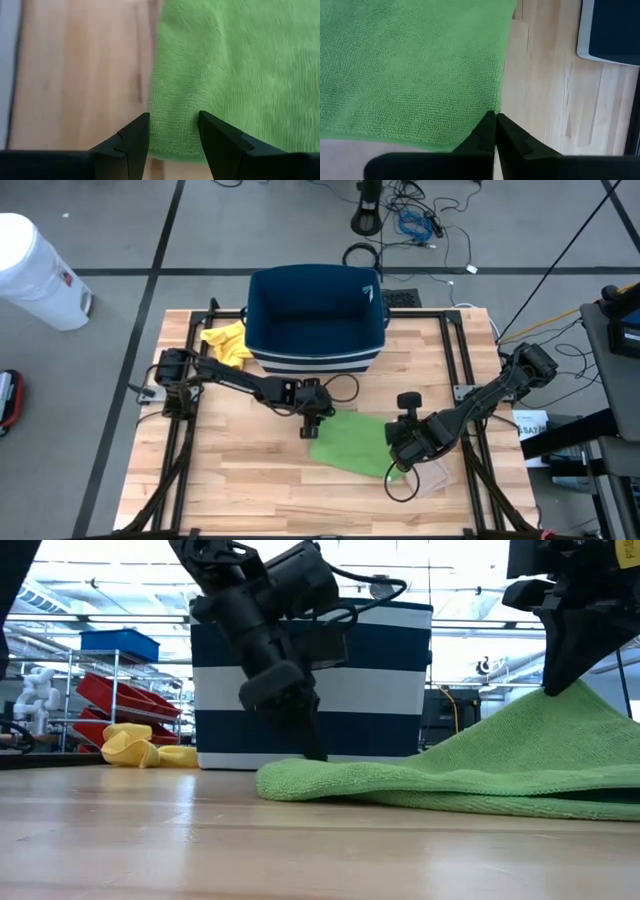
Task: Fold towel
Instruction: Fold the green towel
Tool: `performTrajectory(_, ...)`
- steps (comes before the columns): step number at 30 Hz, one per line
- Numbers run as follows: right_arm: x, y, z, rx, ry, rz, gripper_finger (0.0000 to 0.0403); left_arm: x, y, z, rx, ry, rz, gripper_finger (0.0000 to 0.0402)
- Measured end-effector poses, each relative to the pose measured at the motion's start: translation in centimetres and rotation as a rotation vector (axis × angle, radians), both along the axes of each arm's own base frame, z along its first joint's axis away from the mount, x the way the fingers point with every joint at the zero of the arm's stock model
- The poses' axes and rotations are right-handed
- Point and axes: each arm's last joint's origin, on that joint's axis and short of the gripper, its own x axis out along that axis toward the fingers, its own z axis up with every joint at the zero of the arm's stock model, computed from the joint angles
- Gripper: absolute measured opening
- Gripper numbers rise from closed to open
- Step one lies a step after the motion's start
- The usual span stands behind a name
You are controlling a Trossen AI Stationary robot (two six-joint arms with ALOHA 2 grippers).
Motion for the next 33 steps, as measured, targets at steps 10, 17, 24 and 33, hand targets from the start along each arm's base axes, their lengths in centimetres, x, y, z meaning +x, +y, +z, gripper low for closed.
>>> performTrajectory(10, 0.1, 0.0, 0.0, 0.004, -0.002, 0.010, 0.0000, 0.0, 1.3, 0.0, -0.107, 0.001, -0.010, 0.0174)
performTrajectory(17, 0.1, 0.1, 0.0, 0.005, 0.000, 0.013, 0.0000, 0.4, 2.2, -2.1, -0.081, 0.053, 0.063, 0.0174)
performTrajectory(24, 0.1, 0.1, 0.0, 0.028, 0.007, 0.013, 0.0000, 0.5, 1.8, -3.1, -0.082, 0.066, 0.066, 0.0174)
performTrajectory(33, 0.0, 0.1, 0.0, 0.025, 0.012, 0.015, 0.0000, -0.3, 1.3, -1.0, -0.071, 0.061, 0.052, 0.0174)
